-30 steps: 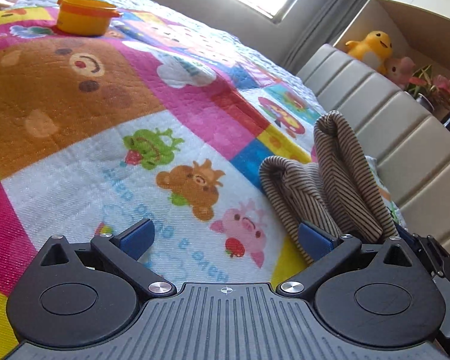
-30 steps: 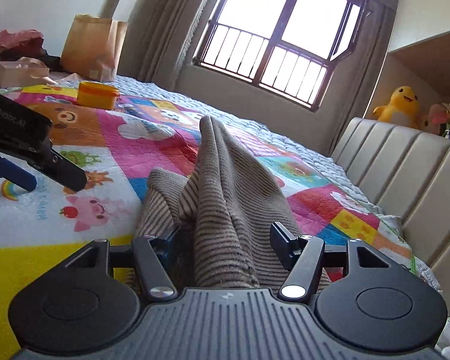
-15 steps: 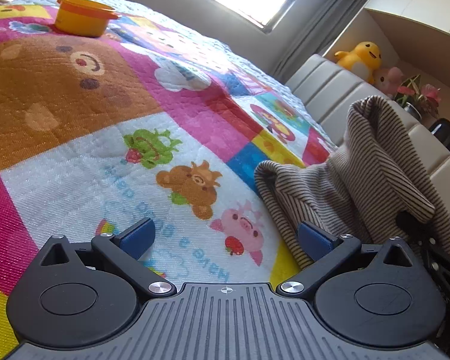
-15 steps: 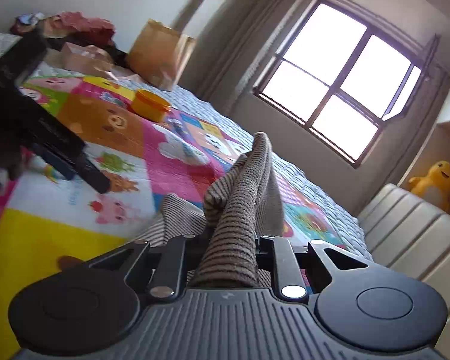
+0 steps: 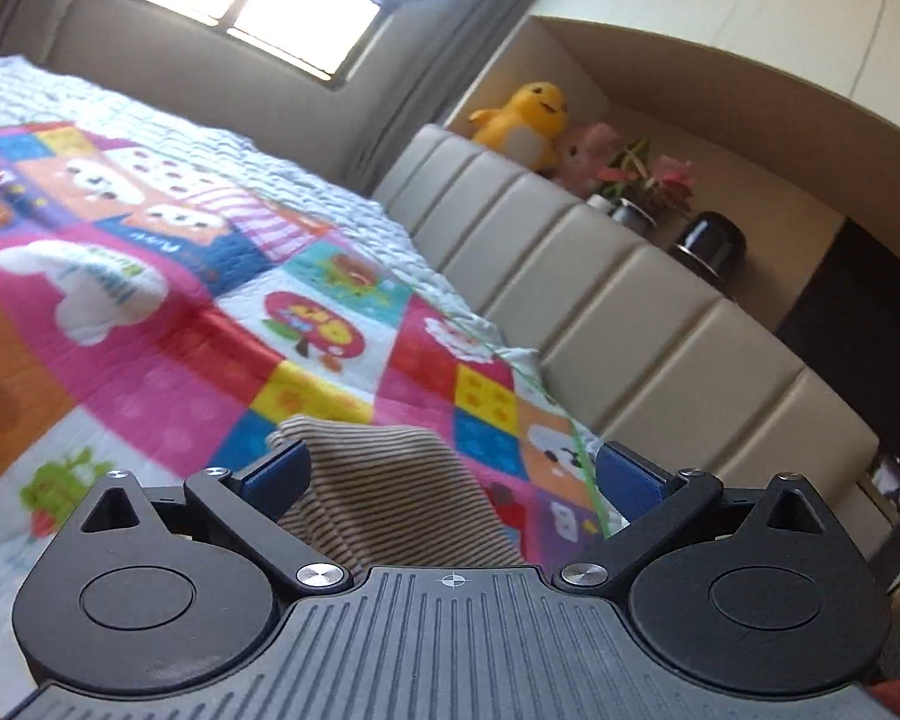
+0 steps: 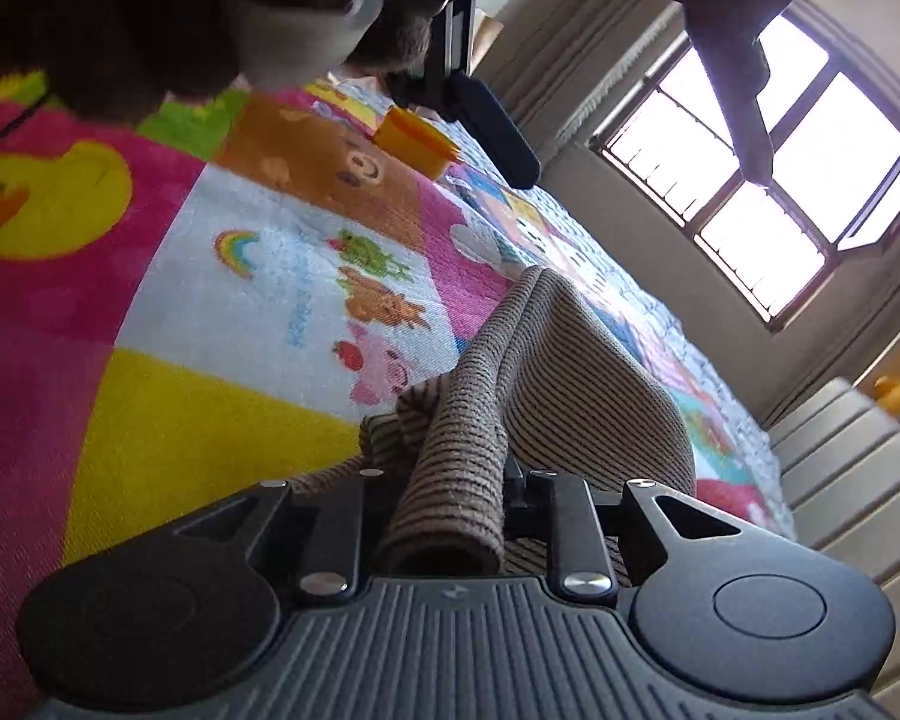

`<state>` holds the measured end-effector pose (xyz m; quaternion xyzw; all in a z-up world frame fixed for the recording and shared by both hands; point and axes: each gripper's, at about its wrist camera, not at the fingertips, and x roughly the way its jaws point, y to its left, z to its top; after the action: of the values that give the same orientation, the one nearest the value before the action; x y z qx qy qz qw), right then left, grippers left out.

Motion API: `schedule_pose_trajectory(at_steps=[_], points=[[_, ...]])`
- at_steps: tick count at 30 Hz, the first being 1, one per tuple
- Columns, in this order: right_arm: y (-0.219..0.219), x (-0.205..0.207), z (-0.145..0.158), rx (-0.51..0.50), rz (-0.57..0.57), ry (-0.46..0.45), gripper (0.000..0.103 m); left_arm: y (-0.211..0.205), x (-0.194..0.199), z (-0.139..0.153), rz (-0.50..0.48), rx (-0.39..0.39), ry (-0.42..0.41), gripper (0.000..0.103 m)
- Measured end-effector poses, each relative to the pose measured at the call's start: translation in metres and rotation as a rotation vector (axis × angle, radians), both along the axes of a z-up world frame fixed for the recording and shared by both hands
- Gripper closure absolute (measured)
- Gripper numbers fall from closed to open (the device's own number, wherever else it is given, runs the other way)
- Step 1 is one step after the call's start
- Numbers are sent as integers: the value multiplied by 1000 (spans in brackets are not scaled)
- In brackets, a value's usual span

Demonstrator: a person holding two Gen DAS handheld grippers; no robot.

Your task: Fold clothes

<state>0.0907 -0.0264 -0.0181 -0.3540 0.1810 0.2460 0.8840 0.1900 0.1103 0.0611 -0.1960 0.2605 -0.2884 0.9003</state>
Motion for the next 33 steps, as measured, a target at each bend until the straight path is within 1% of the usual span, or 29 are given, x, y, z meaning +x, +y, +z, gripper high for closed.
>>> schedule_pose_trajectory(at_steps=[2, 5, 7, 8, 11, 12, 14, 16, 17, 20, 22, 23, 24, 26, 27, 29, 30, 32, 33], points=[[-11, 9, 14, 92, -52, 43, 81, -7, 9, -2, 28, 34, 20, 0], [-21, 18, 20, 159, -130, 88, 77, -5, 12, -10, 43, 30, 50, 0], [-19, 20, 14, 159, -128, 106, 72, -3, 11, -14, 39, 31, 63, 0], [-14, 18, 10, 143, -122, 104, 71, -3, 10, -16, 30, 35, 66, 0], [-1, 13, -4, 89, -111, 59, 67, -9, 14, -19, 2, 56, 72, 0], [0, 11, -6, 87, -107, 47, 65, -12, 18, -23, 0, 71, 79, 0], [-7, 8, -1, 111, -70, 44, 54, -18, 31, -35, 28, 137, 105, 0], [-20, 4, 12, 166, -3, 53, 19, -21, 44, -50, 66, 215, 143, 2], [-29, 0, 18, 194, 27, 54, 15, -20, 47, -57, 76, 231, 158, 3], [-60, -11, 38, 246, 67, 41, 13, -13, 53, -76, 90, 238, 193, 2], [-84, -8, 50, 320, 23, 46, 4, -8, 56, -86, 99, 232, 212, 2], [-96, -7, 56, 358, 0, 50, 2, -5, 56, -88, 100, 221, 212, 1], [-108, -1, 59, 421, -42, 66, 2, -5, 57, -90, 99, 218, 209, 1], [-124, 15, 58, 533, -116, 116, 2, -4, 59, -92, 97, 218, 207, 0], [-128, 22, 56, 578, -148, 117, 2, -5, 59, -91, 97, 223, 207, 0], [-129, 27, 51, 600, -169, 120, 3, -5, 60, -89, 97, 232, 207, 0], [-126, 30, 44, 572, -171, 131, 4, -6, 59, -86, 103, 242, 202, 0], [-108, 40, 20, 433, -191, 208, 4, -8, 54, -77, 123, 266, 183, 0], [-102, 39, 7, 406, -202, 205, 4, -9, 50, -70, 134, 273, 165, 1]])
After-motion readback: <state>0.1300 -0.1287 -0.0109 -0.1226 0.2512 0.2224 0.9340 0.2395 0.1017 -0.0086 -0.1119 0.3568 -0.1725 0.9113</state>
